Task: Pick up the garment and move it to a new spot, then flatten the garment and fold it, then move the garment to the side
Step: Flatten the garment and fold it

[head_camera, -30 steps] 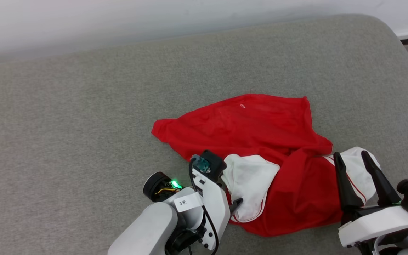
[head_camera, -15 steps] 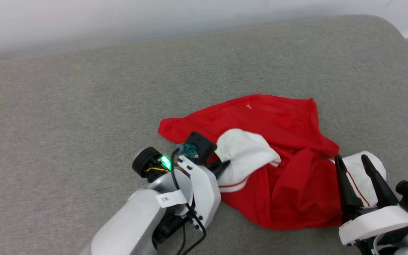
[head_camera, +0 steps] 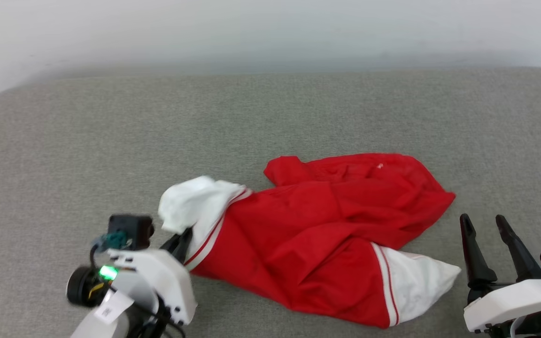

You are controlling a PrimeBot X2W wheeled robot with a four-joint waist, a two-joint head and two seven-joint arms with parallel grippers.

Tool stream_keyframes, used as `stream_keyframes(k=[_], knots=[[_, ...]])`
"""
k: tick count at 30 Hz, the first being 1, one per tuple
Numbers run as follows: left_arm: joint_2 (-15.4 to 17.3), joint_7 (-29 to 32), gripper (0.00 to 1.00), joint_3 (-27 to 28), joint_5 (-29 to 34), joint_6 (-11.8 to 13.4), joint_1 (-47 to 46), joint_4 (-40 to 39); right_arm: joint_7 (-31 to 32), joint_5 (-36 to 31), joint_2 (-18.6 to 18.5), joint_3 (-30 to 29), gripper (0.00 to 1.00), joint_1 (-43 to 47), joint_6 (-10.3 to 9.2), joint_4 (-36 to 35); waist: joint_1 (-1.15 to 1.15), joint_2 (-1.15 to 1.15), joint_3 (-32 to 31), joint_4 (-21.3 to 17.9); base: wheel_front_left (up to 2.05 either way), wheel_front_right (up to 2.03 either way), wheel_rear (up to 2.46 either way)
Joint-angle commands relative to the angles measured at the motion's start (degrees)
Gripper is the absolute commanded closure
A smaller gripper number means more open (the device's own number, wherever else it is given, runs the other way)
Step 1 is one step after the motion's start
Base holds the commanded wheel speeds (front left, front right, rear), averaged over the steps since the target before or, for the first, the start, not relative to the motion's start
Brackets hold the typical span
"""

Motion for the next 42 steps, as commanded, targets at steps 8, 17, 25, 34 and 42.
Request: stream_keyframes(k=[8,17,25,34,42], knots=[[-1.8,-4.5,1.00,5.4,-5.7,3.8,10.7,3.4,1.1,-0.5,0.0,-0.4,0.00,0.6,-0.02,-1.1,0.00,0.00,-1.2,1.9,0.00,0.00,0.00],[-6.2,-12.1,0.17,6.0,-7.4,2.6,13.1,8.9,2.2,-1.7,0.0,1.4,0.00,1.3,-0.02,-1.5,0.00,0.00,-2.7,0.9,0.00,0.00,0.00],[-6.0,-22.3,0.00,7.3,-2.6,4.0,11.8,7.7,3.8,-1.1,0.0,-0.2,0.00,2.6,-0.02,-2.0,0.00,0.00,-4.9,0.3,0.00,0.00,0.00],[-5.4,-30.6,0.00,8.0,2.8,3.8,10.1,3.0,17.2,1.0,-1.1,-3.4,0.00,5.4,-0.02,1.4,0.00,0.00,-5.4,1.3,0.00,0.00,0.00],[-5.9,-31.8,0.00,8.2,6.1,3.0,8.3,-0.9,30.5,4.7,-5.2,-0.1,0.00,3.9,-0.02,4.3,0.00,0.00,-3.1,3.7,0.00,0.00,0.00]])
